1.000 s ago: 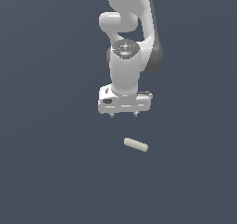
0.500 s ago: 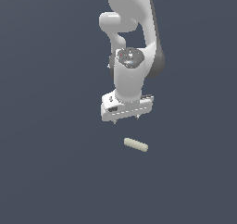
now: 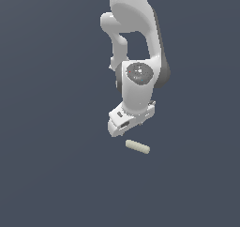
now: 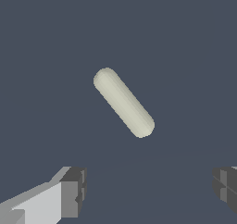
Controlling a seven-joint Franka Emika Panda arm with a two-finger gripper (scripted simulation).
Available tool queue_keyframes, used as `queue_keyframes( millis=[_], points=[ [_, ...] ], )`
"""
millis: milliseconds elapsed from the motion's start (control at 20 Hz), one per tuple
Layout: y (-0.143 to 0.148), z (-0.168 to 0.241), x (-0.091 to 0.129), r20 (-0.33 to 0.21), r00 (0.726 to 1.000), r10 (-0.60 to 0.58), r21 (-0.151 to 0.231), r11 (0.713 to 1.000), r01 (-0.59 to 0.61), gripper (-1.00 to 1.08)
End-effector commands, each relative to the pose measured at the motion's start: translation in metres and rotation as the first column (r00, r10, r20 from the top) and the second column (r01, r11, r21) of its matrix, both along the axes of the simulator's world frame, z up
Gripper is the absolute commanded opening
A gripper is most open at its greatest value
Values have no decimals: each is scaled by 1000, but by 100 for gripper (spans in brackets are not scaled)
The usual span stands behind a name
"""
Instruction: Pick up the object and move it to a goal position.
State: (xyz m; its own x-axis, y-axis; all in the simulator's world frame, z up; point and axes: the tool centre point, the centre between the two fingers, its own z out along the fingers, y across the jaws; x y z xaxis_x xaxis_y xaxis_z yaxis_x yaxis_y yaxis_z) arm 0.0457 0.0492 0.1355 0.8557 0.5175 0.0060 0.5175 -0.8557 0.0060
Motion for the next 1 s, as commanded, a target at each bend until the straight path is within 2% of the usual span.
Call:
queue_keyframes(
  millis=[0,150,350,650,950],
  points=[
    [4,-7,5,-2,997,81,-2,997,-81,100],
    [10,-16,11,-4,984,175,-4,984,-175,100],
    [16,-28,18,-7,955,297,-4,955,-297,100],
    [26,-46,28,-9,888,460,-2,888,-460,100],
    [32,-58,34,-9,825,565,0,825,-565,100]
  ],
)
